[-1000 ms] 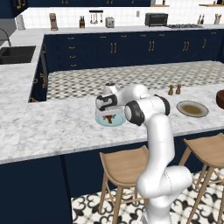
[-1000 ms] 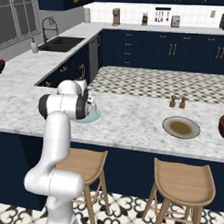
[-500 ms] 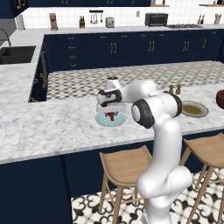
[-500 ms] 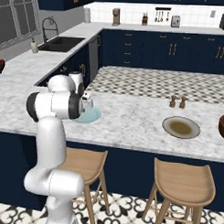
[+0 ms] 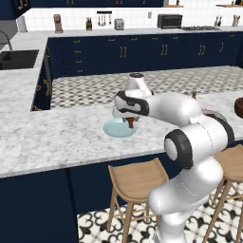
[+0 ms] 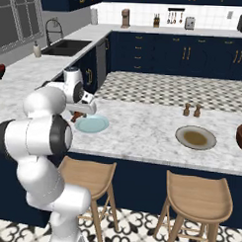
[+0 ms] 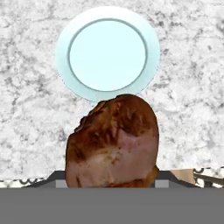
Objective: Pick the chicken drumstick and sweet potato from their plates and place them in the bowl. Then put the bowl in the fridge.
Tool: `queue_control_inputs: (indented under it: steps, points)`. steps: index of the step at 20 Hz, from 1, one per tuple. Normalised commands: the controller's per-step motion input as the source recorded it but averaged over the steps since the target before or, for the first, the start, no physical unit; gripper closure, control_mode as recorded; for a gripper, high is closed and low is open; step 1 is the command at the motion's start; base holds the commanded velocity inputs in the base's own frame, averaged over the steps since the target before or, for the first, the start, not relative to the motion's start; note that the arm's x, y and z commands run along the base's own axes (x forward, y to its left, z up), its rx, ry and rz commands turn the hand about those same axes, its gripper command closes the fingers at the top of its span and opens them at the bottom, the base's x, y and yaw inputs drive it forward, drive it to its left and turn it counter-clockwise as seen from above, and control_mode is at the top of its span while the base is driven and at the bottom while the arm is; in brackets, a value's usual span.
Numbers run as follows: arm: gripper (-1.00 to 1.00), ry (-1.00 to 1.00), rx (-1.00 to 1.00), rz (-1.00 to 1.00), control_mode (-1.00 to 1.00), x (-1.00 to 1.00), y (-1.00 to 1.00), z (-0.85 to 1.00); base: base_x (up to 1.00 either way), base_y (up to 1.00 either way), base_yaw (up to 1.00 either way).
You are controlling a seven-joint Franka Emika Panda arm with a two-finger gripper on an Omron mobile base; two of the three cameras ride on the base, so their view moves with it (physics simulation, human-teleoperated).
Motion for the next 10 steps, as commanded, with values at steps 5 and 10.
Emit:
queue_control_inputs:
  steps: [5, 10]
  points:
    - [1.00, 0.03, 0.01, -0.09, -1.00, -1.00, -0.34, 0.79, 0.00, 0.00, 0.00]
    - [1.00, 0.00, -0.01, -0.09, 1.00, -0.60, -0.37, 0.30, -0.32, -0.40, -0.11]
